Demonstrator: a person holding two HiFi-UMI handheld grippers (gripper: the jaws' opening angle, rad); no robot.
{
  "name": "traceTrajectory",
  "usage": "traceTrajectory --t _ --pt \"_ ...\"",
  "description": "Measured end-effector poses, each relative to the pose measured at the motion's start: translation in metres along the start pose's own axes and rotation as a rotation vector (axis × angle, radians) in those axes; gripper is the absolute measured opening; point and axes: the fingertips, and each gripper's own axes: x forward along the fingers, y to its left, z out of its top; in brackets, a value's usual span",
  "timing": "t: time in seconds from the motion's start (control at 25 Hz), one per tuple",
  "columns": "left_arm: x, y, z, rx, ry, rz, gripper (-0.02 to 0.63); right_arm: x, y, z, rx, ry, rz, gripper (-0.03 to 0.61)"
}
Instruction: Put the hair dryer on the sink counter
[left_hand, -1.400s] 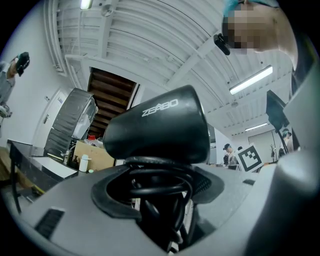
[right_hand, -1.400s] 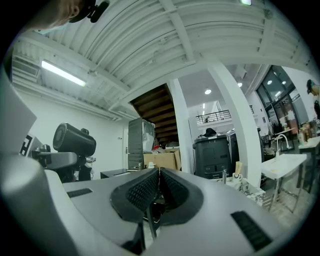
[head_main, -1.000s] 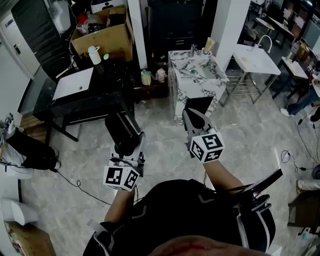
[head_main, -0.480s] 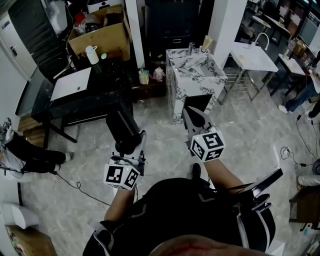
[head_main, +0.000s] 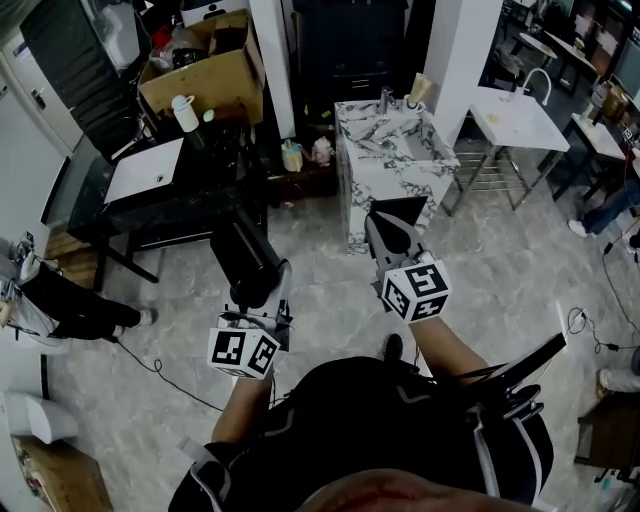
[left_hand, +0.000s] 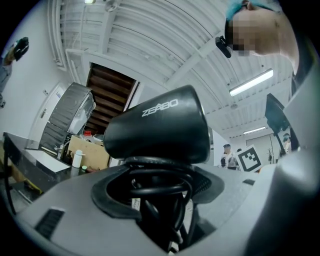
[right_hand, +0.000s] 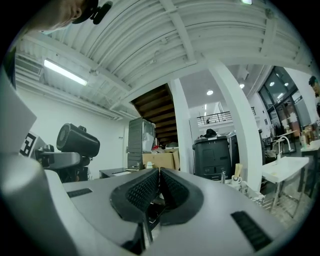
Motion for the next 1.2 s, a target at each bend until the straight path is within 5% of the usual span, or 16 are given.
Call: traceTrajectory --t 0.68,1.2 --pt "0.104 -0.067 -0.019 0.001 -0.016 0.081 0.285 0.011 -0.128 0.015 0.015 -0.022 0.095 0.025" --pt "0.170 -0.133 -0.037 0.034 -0.015 0.055 0.285 -0.012 -0.214 0.020 0.020 -0.058 0.101 0.025"
